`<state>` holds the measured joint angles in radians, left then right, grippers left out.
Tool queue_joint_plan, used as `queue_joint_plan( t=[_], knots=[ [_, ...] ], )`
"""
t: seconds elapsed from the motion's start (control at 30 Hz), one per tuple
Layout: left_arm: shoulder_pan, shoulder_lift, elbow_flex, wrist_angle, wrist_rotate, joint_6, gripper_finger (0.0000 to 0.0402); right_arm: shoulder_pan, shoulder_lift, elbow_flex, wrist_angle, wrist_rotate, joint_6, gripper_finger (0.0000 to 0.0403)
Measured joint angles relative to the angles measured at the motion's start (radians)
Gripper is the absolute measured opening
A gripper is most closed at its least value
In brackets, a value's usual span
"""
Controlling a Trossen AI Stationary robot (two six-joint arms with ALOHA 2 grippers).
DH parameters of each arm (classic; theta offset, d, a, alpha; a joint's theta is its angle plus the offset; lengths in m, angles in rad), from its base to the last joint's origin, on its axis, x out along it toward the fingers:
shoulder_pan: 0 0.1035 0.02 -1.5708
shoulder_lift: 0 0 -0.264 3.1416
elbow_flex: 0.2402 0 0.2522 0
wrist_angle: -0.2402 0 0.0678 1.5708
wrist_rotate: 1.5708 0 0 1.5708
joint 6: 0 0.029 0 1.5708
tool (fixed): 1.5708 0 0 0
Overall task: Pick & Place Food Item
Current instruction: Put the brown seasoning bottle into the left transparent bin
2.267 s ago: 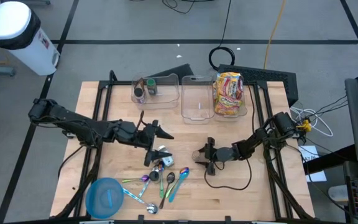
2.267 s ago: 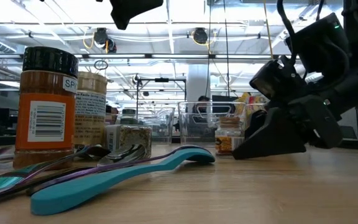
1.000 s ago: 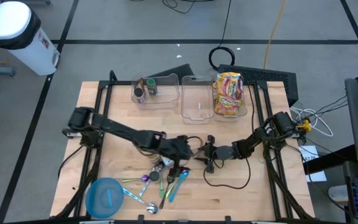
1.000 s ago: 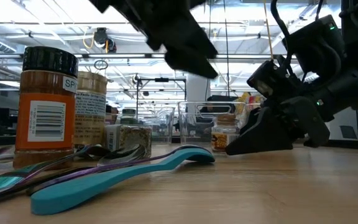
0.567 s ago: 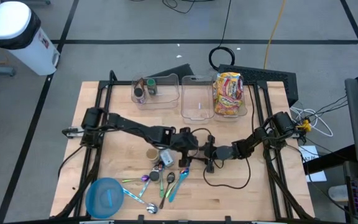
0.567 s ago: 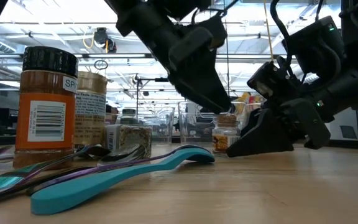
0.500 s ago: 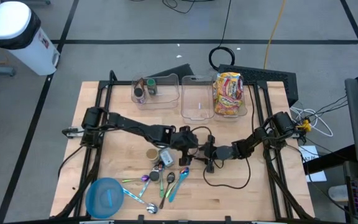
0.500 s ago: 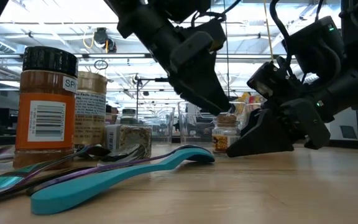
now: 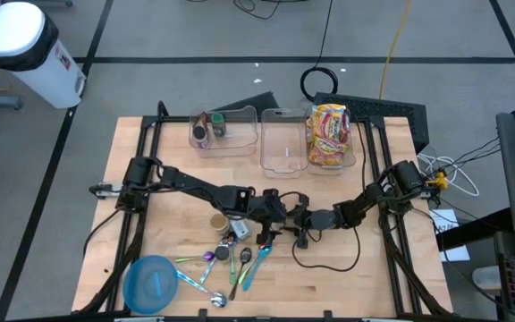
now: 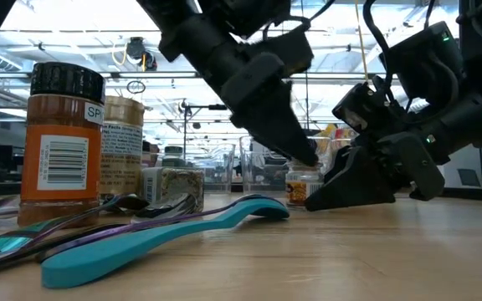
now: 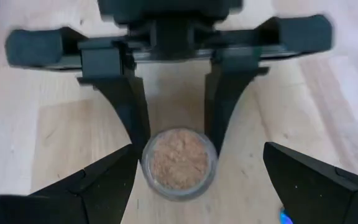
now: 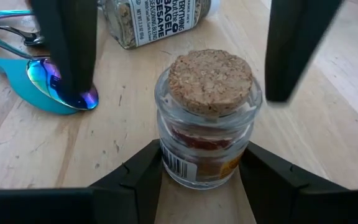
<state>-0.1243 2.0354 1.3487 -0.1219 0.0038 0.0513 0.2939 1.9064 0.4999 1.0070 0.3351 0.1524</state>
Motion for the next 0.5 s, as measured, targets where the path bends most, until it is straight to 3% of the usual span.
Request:
queue_joint_plan(
  t=[0.33,0.5],
  knots=[
    [0.038,0.012,-0.001,-0.002,0.022,-0.064,0.0348,0.000,0.000,0.000,-0.005,0.000,0.000,0.0174],
    [0.041,0.012,-0.001,-0.010,0.022,-0.076,0.0297,0.000,0.000,0.000,-0.003,0.001,0.000,0.0174]
  ],
)
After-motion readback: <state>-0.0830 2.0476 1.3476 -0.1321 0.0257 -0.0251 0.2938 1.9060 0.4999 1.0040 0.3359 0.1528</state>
